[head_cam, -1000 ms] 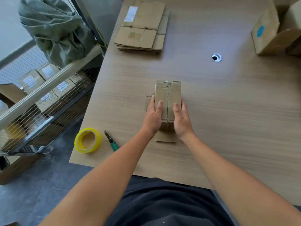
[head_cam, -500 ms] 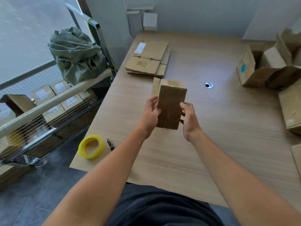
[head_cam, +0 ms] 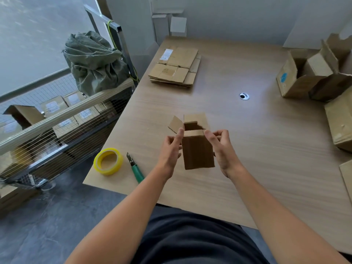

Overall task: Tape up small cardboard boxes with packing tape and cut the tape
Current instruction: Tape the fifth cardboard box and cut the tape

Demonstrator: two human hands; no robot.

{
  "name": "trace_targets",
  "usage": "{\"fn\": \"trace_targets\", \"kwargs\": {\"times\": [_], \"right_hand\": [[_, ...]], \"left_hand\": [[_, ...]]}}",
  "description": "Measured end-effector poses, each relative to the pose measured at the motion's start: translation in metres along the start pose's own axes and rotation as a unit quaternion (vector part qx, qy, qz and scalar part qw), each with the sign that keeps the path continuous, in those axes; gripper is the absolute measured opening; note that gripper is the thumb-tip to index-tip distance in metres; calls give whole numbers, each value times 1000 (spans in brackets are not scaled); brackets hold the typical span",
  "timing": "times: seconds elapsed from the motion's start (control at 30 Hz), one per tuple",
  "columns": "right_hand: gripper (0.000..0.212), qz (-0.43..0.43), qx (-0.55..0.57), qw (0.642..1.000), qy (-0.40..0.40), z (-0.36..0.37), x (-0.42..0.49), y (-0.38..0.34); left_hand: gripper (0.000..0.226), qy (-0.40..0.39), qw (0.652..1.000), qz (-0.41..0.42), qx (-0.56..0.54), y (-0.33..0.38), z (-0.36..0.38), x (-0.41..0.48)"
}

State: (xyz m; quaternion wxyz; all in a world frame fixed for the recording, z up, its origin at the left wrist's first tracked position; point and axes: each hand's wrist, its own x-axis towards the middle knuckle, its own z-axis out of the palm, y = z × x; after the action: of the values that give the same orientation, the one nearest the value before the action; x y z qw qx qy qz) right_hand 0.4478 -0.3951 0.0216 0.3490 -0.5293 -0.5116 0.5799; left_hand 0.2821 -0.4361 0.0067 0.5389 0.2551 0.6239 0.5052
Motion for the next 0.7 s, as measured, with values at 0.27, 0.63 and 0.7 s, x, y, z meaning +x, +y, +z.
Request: {"fn": "trace_targets", "kwargs": {"times": [0.27, 0.63, 0.7], "right_hand": [[63, -81, -266, 961, 8, 3, -30, 10], [55, -104, -217, 966, 97, -21, -44, 60], [46, -70, -241, 967, 53, -27, -43, 67]], "left_hand": [[40, 89, 994, -22, -61, -17, -5, -33], [31, 22, 988, 63, 140, -40, -24, -36], [33, 29, 950, 125, 284, -47, -28, -30]]}}
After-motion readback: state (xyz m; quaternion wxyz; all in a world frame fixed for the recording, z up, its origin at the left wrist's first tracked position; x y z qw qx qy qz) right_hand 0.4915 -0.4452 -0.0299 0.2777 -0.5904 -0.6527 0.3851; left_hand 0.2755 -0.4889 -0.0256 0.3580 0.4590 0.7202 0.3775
